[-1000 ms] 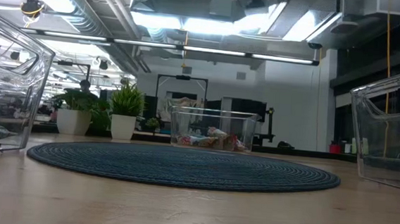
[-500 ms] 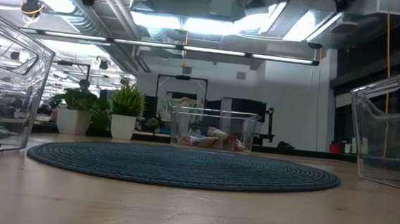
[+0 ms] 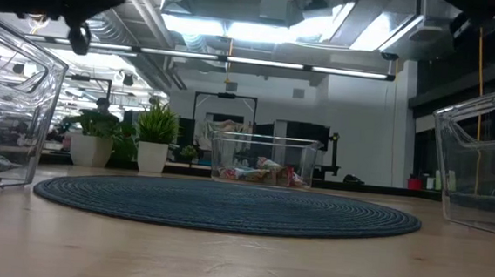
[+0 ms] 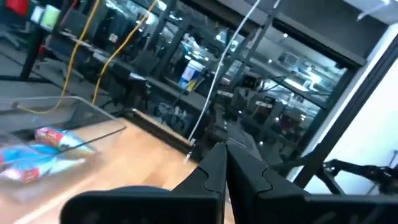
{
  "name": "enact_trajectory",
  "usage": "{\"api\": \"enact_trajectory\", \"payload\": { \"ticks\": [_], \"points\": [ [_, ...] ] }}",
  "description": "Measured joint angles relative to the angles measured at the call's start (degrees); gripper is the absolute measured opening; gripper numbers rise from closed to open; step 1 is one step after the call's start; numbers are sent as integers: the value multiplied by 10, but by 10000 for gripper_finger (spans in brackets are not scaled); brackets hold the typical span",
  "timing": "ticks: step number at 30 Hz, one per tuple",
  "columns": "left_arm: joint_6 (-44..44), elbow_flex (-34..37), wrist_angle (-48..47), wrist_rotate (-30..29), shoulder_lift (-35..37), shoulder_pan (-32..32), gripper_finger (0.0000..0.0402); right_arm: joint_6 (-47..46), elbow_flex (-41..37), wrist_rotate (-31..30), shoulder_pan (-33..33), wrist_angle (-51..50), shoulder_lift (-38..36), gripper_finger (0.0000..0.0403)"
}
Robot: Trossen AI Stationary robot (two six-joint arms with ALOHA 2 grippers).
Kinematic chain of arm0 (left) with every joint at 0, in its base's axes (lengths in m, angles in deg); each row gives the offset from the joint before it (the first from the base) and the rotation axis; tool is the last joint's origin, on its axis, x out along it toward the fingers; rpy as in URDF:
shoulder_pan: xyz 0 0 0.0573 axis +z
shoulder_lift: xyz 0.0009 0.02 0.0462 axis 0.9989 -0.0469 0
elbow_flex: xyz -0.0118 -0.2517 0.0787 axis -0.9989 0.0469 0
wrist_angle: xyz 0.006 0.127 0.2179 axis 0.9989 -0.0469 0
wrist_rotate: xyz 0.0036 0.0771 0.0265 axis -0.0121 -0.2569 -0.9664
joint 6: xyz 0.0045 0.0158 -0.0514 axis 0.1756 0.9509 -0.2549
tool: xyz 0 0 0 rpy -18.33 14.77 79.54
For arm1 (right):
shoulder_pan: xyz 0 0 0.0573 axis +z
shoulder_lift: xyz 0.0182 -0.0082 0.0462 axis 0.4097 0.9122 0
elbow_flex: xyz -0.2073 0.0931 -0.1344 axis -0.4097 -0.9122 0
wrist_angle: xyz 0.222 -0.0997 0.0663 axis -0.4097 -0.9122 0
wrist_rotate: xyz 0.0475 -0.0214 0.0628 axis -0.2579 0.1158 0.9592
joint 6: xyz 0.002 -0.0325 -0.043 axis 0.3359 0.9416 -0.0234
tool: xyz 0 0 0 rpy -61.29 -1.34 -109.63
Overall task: Pick and place Granola Bars by type
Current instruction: Return to Home Position
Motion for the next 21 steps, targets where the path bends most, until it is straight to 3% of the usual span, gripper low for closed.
{"api": "enact_trajectory", "payload": {
  "ticks": [4,11,21],
  "points": [
    [-11,3,-91,-17,28,1,1,16,-2,-3,1,-1,-10,7],
    [-46,78,-38,-20,29,1,1,33,-2,-3,1,-1,-12,6],
    [47,98,-11,72,-8,-9,1,34,-3,21,0,2,-13,9]
  ]
}}
